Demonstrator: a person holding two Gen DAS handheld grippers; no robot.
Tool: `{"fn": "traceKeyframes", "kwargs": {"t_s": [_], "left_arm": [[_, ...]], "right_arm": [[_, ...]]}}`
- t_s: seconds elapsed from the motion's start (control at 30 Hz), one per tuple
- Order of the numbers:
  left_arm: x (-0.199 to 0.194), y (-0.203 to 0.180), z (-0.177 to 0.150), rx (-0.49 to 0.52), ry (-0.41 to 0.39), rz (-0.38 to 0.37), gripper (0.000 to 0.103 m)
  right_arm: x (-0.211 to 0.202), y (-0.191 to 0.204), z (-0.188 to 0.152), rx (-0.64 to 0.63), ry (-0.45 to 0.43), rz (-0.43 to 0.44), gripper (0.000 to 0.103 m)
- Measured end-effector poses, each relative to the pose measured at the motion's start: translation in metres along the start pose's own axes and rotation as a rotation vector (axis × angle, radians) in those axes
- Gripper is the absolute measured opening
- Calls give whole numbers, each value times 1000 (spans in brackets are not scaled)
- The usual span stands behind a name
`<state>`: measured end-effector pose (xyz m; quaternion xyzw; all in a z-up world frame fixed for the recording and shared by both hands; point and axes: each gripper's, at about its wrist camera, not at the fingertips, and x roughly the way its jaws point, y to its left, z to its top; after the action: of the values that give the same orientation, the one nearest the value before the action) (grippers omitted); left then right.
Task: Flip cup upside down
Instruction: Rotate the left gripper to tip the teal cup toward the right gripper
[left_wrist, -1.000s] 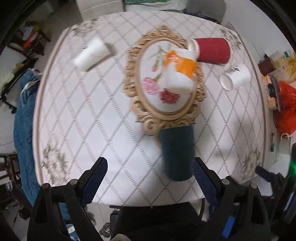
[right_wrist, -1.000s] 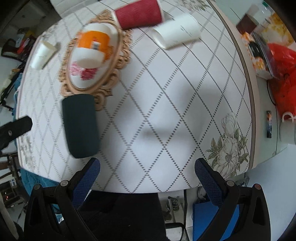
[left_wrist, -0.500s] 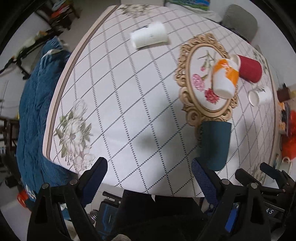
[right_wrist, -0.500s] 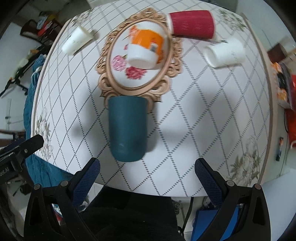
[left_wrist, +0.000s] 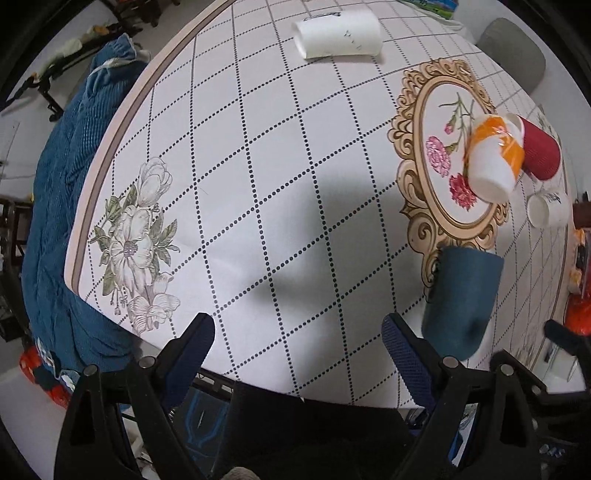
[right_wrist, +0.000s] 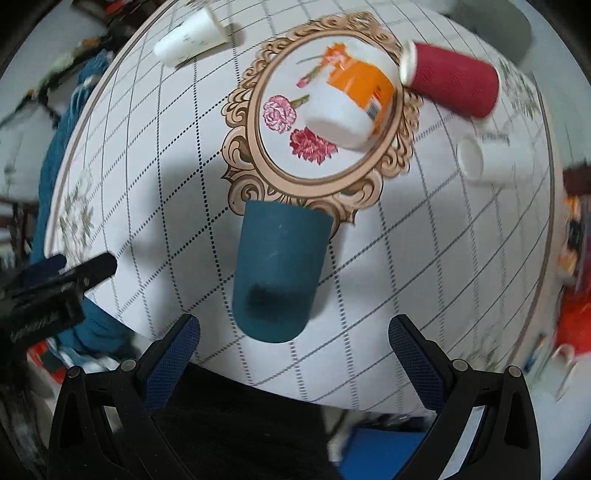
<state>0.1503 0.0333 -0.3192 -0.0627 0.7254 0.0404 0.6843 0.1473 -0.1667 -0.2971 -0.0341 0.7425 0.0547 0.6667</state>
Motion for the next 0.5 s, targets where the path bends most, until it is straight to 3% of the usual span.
{"fn": "traceKeyframes", "kwargs": {"t_s": [0.17, 0.5], "left_arm": [[13, 5, 6, -25, 2, 0, 93], [47, 16, 3, -90, 52, -9, 93]], "right_arm": [[-7, 24, 12, -290, -1, -158, 103], [12, 88, -13, -1289, -84, -627, 103]]}}
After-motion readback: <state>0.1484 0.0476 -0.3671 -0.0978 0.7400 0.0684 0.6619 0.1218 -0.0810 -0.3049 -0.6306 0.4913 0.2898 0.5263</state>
